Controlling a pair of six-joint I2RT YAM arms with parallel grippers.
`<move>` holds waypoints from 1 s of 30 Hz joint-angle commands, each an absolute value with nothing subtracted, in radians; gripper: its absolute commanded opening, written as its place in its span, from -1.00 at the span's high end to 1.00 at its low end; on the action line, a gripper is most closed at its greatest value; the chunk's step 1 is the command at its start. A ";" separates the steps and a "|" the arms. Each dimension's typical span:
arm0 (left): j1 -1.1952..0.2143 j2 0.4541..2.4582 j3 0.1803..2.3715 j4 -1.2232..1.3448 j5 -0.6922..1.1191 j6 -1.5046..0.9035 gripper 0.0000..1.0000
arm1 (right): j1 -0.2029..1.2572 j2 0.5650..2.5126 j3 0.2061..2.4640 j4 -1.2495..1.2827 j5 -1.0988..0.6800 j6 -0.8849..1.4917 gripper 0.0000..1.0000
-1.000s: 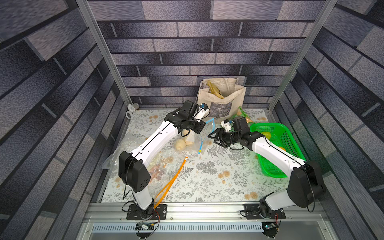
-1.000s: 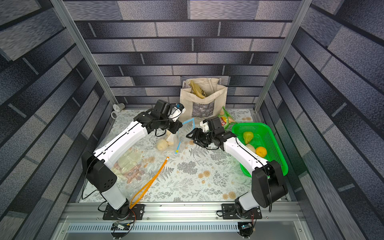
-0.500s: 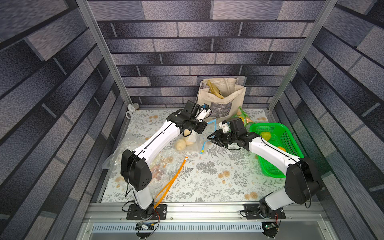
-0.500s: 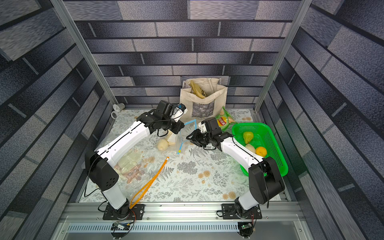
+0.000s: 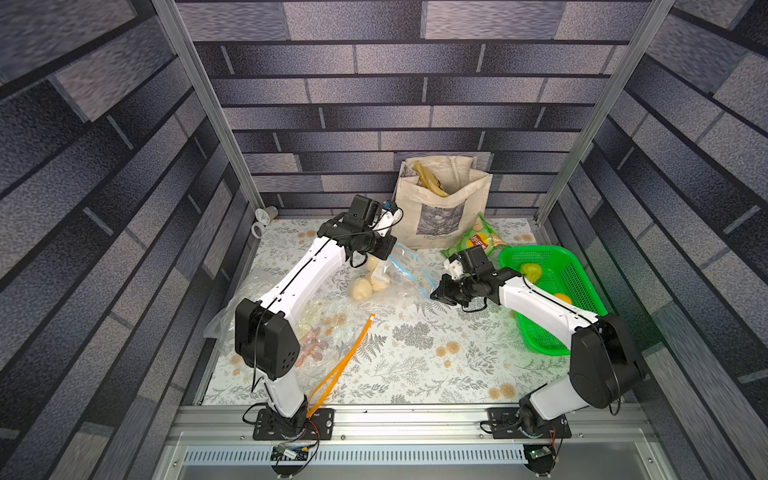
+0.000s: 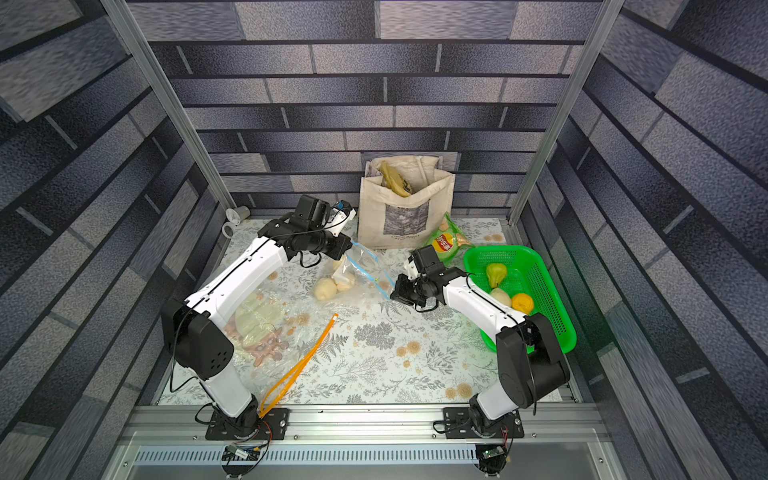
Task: Open the zip-top bag and take out the pear
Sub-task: Open the zipper of the food storage bag at the center of the board, then adjust the zipper food storage bag at the center of the board.
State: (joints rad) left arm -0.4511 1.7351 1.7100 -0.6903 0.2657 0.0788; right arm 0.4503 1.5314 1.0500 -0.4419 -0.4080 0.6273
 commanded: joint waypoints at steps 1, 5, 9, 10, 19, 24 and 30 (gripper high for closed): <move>-0.439 1.660 1.706 -0.695 0.256 0.100 1.00 | 0.422 1.517 1.051 -0.557 -0.343 0.516 1.00; -0.439 1.645 1.706 -0.698 0.249 0.102 1.00 | 0.390 1.519 1.057 -0.583 -0.307 0.458 1.00; -0.443 1.640 1.699 -0.691 0.252 0.097 1.00 | 0.364 1.491 1.057 -0.593 -0.295 0.425 0.95; -0.446 1.643 1.697 -0.689 0.261 0.094 1.00 | 0.361 1.481 1.057 -0.584 -0.313 0.415 0.76; -0.577 1.754 1.757 -0.674 0.300 0.116 0.95 | 0.362 1.355 1.175 -0.610 -0.587 0.254 -0.20; -0.606 1.800 1.804 -0.661 0.312 0.104 0.96 | 0.364 1.277 1.211 -0.631 -0.610 0.185 -0.33; -0.613 1.820 1.837 -0.650 0.345 0.074 0.93 | 0.405 1.349 1.230 -0.554 -0.635 0.279 -0.32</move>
